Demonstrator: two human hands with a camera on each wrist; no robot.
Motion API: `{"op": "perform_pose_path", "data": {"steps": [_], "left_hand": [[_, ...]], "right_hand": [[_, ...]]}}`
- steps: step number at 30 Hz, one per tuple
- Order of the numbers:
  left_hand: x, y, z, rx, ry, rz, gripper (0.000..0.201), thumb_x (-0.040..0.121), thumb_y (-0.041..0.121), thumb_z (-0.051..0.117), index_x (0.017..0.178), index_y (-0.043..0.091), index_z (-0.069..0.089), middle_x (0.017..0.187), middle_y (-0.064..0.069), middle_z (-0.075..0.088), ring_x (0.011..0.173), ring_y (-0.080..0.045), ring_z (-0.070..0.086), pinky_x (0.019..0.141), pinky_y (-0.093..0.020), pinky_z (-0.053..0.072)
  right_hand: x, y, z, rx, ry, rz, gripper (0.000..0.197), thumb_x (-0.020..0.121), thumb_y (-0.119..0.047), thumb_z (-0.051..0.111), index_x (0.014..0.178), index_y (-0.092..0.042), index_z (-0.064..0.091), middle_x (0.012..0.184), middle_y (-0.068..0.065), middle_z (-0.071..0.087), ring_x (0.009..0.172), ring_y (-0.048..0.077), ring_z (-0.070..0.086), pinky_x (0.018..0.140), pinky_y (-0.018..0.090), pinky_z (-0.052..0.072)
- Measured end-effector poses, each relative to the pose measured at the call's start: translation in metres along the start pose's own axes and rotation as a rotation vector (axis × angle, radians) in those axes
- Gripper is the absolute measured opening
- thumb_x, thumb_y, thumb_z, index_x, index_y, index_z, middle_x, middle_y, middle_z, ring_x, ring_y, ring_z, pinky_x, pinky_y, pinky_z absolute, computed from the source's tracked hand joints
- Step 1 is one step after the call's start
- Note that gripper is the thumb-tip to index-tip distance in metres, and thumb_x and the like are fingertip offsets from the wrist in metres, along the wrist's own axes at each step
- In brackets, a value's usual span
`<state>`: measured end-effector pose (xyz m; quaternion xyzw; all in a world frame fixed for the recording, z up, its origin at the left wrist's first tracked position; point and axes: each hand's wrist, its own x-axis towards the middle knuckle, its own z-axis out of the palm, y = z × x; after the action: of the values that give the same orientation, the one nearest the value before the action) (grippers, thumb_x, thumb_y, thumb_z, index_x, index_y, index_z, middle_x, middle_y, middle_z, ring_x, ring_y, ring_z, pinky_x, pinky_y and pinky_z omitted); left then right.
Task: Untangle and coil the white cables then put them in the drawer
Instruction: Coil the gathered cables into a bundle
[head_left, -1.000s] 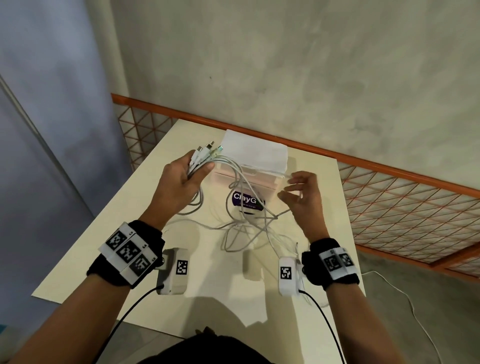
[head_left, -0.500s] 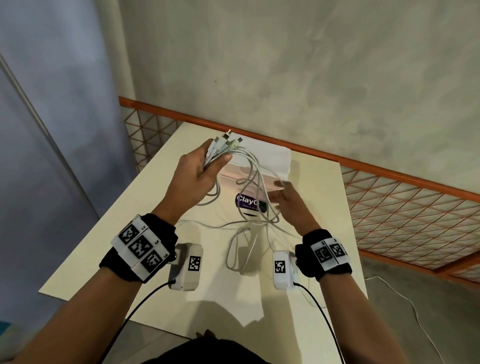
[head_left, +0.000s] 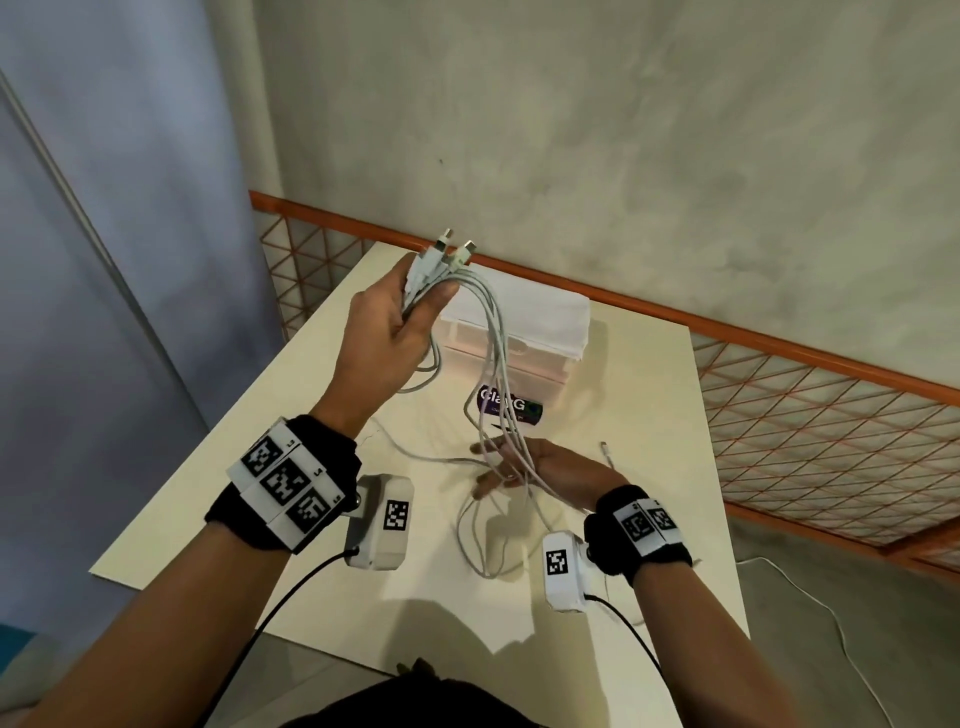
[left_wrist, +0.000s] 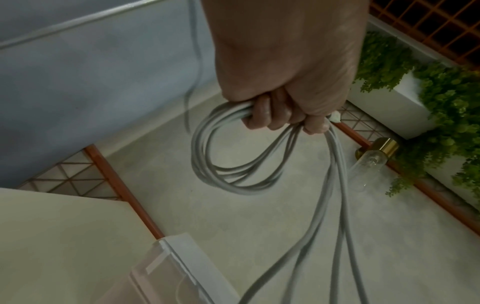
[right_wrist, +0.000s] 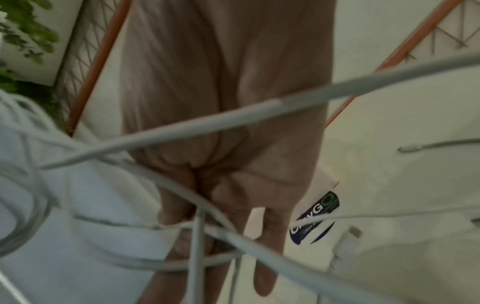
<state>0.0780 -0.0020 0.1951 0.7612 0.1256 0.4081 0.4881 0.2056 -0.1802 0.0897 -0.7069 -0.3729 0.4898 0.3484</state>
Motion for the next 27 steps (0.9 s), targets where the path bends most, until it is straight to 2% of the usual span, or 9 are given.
{"op": "perform_pose_path", "data": {"steps": [3,5,7,10,13,17,19,24,27], "left_hand": [[0.002,-0.011,-0.007,0.041,0.112,-0.041,0.009,0.092,0.029,0.059,0.098,0.035,0.06,0.077,0.004,0.065,0.069,-0.002,0.055,0.071,-0.025,0.046],[0.001,-0.023,-0.012,0.112,0.142,-0.064,0.016,0.092,0.027,0.058,0.106,0.02,0.062,0.075,0.017,0.06,0.063,0.01,0.055,0.066,-0.011,0.043],[-0.005,-0.037,-0.013,0.193,0.141,-0.09,0.027,0.092,0.029,0.058,0.111,0.011,0.063,0.076,0.01,0.062,0.065,0.004,0.056,0.063,-0.008,0.041],[-0.013,-0.059,-0.015,0.291,0.122,-0.202,0.034,0.092,0.033,0.057,0.111,0.006,0.063,0.081,-0.003,0.062,0.077,-0.021,0.058,0.069,-0.025,0.042],[-0.021,-0.079,-0.019,0.372,0.04,-0.225,0.038,0.09,0.041,0.056,0.106,0.008,0.063,0.086,-0.016,0.068,0.084,-0.036,0.062,0.073,-0.04,0.048],[-0.033,-0.089,-0.02,0.487,-0.021,-0.211,0.042,0.088,0.047,0.052,0.105,0.01,0.062,0.091,-0.018,0.07,0.088,-0.041,0.062,0.071,-0.042,0.048],[-0.031,-0.088,-0.019,0.48,0.028,-0.235,0.037,0.091,0.041,0.055,0.109,0.008,0.061,0.096,-0.019,0.07,0.092,-0.042,0.062,0.074,-0.043,0.048],[-0.017,-0.095,-0.03,0.433,0.184,-0.279,0.039,0.092,0.039,0.055,0.113,0.005,0.06,0.097,-0.022,0.068,0.093,-0.041,0.061,0.078,-0.043,0.047],[-0.02,-0.106,-0.042,0.426,0.241,-0.328,0.04,0.093,0.036,0.055,0.112,0.001,0.06,0.096,-0.026,0.066,0.091,-0.043,0.061,0.074,-0.041,0.044]], "right_hand": [[-0.01,0.004,-0.014,-0.064,0.091,-0.009,0.035,0.098,-0.034,0.037,0.082,-0.021,0.066,0.074,0.001,0.064,0.07,0.004,0.063,0.077,0.021,0.046],[-0.02,0.005,-0.028,-0.02,0.306,-0.016,0.037,0.097,-0.035,0.042,0.069,-0.017,0.06,0.065,-0.002,0.054,0.057,0.003,0.054,0.066,0.015,0.045],[-0.031,0.005,-0.045,0.069,0.531,-0.056,0.036,0.089,-0.038,0.05,0.069,-0.009,0.052,0.062,0.0,0.044,0.055,0.009,0.045,0.056,0.008,0.043],[-0.046,0.001,-0.068,0.126,0.671,-0.105,0.043,0.088,-0.037,0.059,0.059,-0.011,0.041,0.053,-0.003,0.034,0.053,0.016,0.035,0.056,0.018,0.043],[-0.058,-0.006,-0.089,0.063,0.674,-0.064,0.046,0.088,-0.031,0.063,0.052,-0.015,0.038,0.051,-0.004,0.033,0.046,0.015,0.03,0.043,0.018,0.033],[-0.062,-0.011,-0.109,-0.321,0.688,-0.036,0.039,0.09,-0.02,0.058,0.052,-0.019,0.05,0.036,-0.012,0.046,0.035,0.003,0.035,0.046,0.02,0.031],[-0.063,-0.013,-0.108,-0.306,0.636,-0.029,0.033,0.091,-0.027,0.057,0.06,-0.016,0.055,0.038,-0.012,0.048,0.038,0.003,0.036,0.046,0.018,0.033],[-0.064,-0.011,-0.092,-0.225,0.51,-0.014,0.055,0.083,-0.056,0.055,0.056,-0.009,0.051,0.05,0.004,0.035,0.046,0.014,0.03,0.049,0.02,0.029],[-0.063,0.019,-0.088,-0.291,0.377,0.098,0.062,0.074,-0.07,0.05,0.056,-0.01,0.053,0.05,0.004,0.046,0.047,0.014,0.043,0.062,0.024,0.04]]}}
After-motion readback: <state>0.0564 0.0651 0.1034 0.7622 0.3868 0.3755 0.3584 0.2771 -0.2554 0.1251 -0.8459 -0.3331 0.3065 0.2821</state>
